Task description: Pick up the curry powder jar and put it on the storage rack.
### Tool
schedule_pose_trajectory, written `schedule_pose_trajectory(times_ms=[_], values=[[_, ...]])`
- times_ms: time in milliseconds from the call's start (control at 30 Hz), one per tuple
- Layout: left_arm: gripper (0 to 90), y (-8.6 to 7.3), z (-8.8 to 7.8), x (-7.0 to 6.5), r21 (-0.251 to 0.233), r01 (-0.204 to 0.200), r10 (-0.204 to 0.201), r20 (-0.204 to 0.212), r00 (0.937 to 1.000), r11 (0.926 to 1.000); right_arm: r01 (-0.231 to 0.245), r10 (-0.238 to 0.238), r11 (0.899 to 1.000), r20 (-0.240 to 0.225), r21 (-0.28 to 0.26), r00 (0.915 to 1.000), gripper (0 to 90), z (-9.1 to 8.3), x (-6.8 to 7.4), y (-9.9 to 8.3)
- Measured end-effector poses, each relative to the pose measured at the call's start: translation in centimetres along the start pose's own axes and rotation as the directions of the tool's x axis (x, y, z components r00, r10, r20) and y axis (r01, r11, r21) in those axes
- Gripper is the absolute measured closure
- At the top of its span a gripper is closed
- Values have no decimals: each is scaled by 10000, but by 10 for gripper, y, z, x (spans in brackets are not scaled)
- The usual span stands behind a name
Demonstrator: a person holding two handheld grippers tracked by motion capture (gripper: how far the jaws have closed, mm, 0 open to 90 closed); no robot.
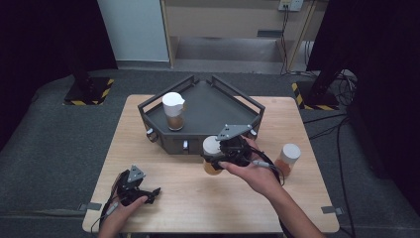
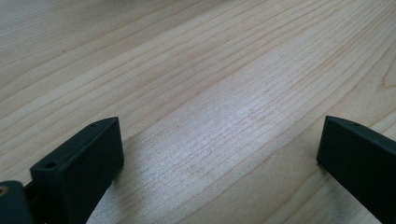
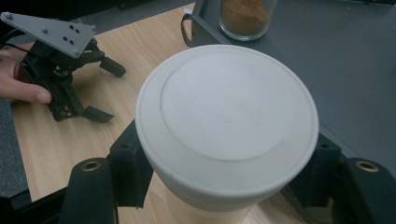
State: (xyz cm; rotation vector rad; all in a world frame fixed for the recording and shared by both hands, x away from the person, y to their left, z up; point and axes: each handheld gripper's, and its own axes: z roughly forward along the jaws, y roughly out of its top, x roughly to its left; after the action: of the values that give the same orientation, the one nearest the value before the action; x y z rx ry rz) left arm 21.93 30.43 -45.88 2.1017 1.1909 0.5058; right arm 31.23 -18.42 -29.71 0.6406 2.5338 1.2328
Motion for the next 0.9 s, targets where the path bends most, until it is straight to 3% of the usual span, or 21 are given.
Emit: schedule_pose_trajectory(times_ms=[900], values=[[0,0,0,0,3,0,0,3,10000,10000,93,-93,9999,-94,-49,9999,342,-10,-7,30]])
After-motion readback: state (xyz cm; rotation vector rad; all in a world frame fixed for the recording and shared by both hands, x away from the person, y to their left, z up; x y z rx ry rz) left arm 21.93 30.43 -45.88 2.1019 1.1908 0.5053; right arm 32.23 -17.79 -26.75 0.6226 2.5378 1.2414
